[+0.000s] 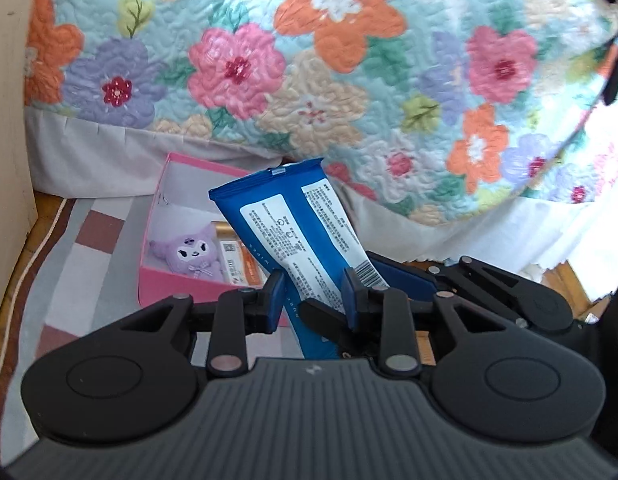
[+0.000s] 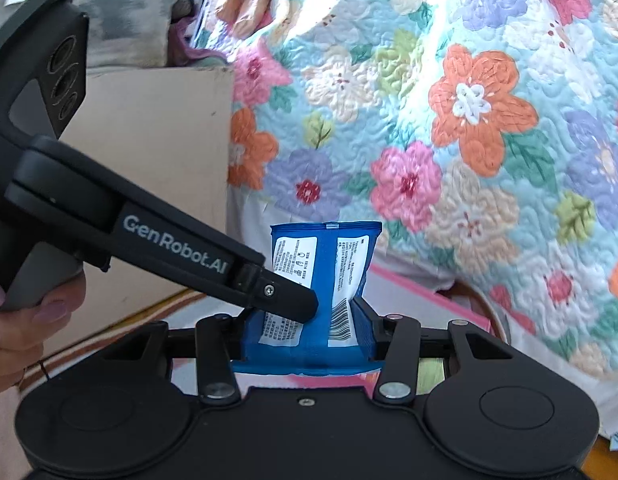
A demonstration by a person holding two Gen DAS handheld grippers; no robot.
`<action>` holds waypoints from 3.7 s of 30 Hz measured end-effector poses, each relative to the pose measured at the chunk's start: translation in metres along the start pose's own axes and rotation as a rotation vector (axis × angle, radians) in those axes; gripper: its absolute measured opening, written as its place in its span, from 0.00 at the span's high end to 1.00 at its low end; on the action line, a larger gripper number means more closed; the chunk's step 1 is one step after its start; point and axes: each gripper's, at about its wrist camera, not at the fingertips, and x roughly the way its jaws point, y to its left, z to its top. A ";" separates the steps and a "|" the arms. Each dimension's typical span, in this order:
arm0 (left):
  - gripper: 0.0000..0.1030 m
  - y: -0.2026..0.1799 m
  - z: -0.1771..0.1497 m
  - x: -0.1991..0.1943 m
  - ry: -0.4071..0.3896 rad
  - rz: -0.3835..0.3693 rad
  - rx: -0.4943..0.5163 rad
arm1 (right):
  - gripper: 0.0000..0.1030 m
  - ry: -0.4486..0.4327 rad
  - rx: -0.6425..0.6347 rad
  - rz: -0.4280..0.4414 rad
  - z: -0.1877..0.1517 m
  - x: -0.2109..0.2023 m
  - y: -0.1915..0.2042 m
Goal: Organize objects
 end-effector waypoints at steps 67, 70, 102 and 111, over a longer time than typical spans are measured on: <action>0.78 0.095 0.037 0.213 0.301 0.268 0.033 | 0.57 0.298 0.338 0.060 -0.055 0.191 -0.115; 0.77 0.089 0.040 0.197 0.296 0.273 0.044 | 0.57 0.285 0.328 0.050 -0.046 0.175 -0.115; 0.54 -0.021 0.010 -0.028 0.192 0.358 0.237 | 0.34 0.135 0.237 0.093 0.006 -0.029 -0.058; 0.52 -0.030 -0.023 -0.046 0.200 0.331 0.227 | 0.33 0.185 0.272 0.071 -0.028 -0.051 -0.046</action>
